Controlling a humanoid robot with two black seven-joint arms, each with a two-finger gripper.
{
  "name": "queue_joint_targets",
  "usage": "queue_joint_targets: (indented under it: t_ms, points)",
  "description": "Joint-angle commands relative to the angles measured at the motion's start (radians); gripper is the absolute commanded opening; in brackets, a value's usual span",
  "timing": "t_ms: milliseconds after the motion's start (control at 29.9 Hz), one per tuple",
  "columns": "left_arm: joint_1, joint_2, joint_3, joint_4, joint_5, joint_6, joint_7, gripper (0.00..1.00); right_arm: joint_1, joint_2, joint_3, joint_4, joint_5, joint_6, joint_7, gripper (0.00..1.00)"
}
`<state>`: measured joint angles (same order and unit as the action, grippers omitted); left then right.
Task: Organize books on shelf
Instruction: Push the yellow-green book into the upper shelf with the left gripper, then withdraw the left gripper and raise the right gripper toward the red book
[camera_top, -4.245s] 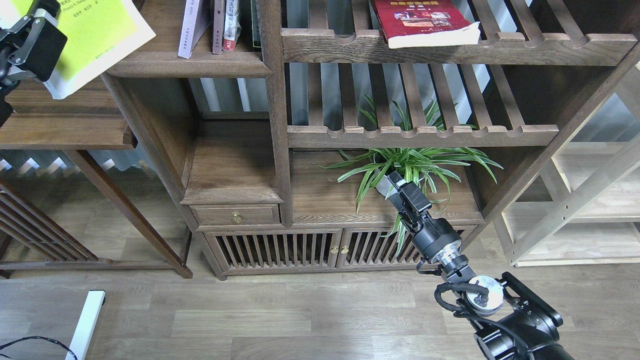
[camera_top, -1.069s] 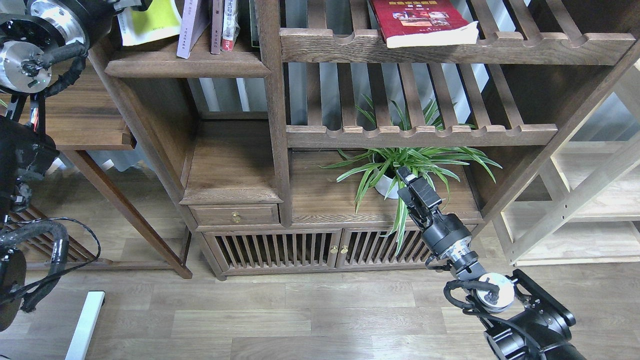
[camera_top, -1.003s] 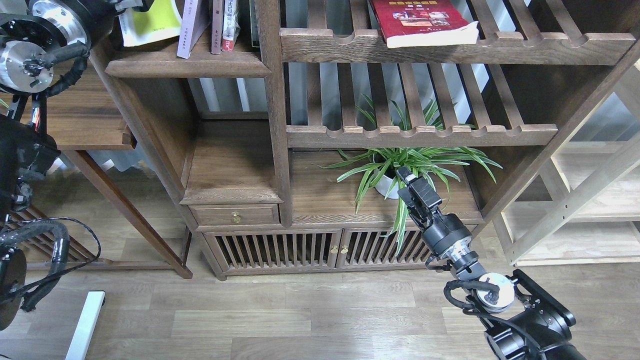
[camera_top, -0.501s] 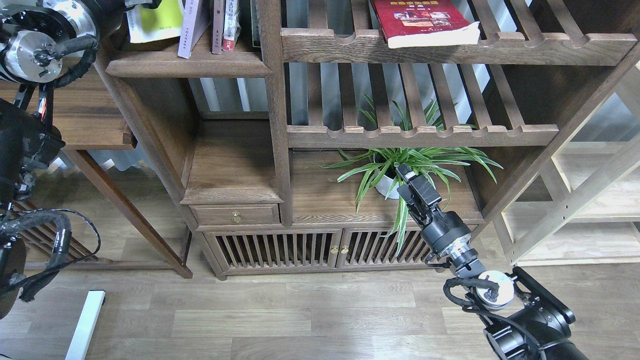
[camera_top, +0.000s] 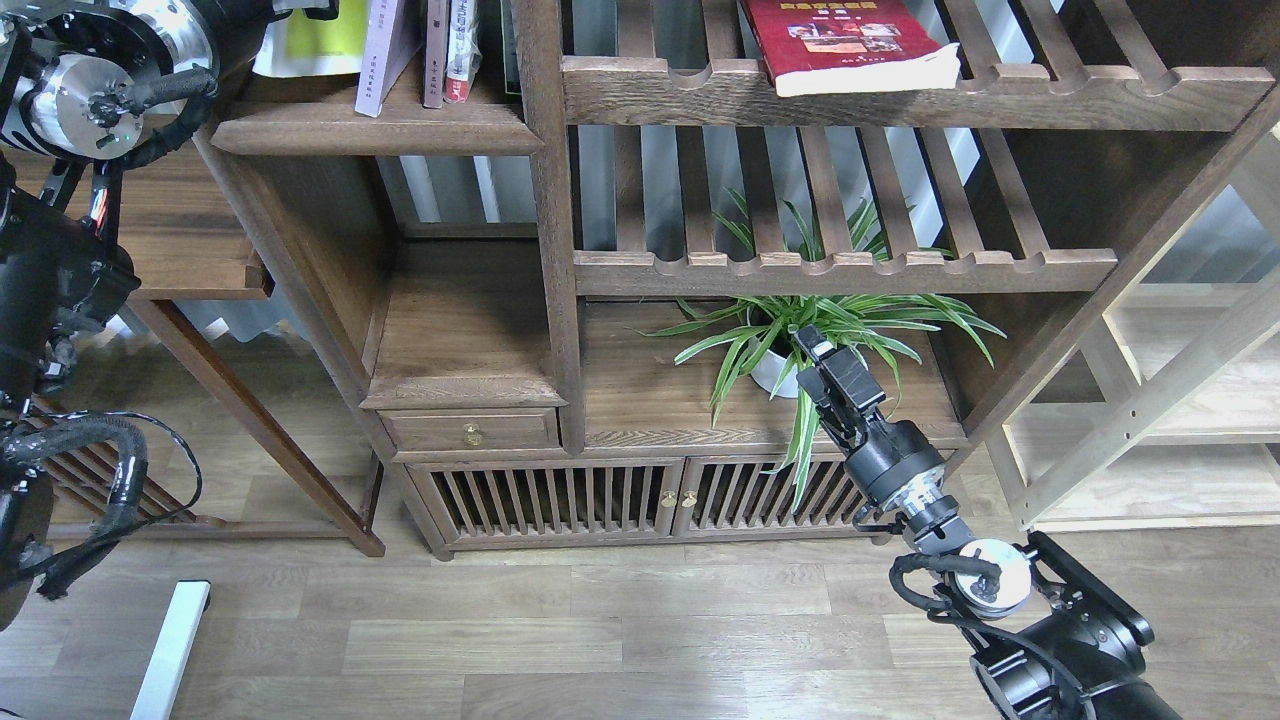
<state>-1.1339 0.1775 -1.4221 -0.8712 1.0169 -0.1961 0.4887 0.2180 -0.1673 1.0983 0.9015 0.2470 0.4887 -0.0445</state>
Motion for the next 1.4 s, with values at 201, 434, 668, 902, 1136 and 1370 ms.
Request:
queue_joint_targets:
  t_ms: [201, 434, 668, 902, 1136, 1370]
  points:
    - [-0.038, 0.003, 0.014, -0.002, 0.0, 0.001, 0.0, 0.44, 0.007, -0.001, 0.0, 0.004, 0.0, 0.0, -0.001, 0.94]
    - [-0.066, 0.003, 0.014, -0.005, -0.001, 0.0, 0.0, 0.46, 0.011, -0.004, -0.001, 0.004, -0.002, 0.0, -0.002, 0.94]
    - [-0.081, 0.003, 0.012, -0.04, -0.003, 0.0, 0.0, 0.51, 0.011, -0.004, -0.009, 0.005, -0.003, 0.0, -0.003, 0.94]
    - [-0.084, 0.005, 0.006, -0.09, -0.003, 0.0, 0.0, 0.54, 0.021, -0.006, -0.003, 0.004, -0.005, 0.0, -0.003, 0.94]
    - [0.015, 0.112, -0.011, -0.293, -0.033, -0.009, 0.0, 0.68, 0.023, -0.02, 0.003, 0.002, -0.003, 0.0, -0.002, 0.94]
    - [0.154, 0.18, -0.058, -0.489, -0.253, -0.014, 0.0, 0.79, 0.046, -0.008, -0.001, 0.0, -0.002, 0.0, 0.0, 0.94]
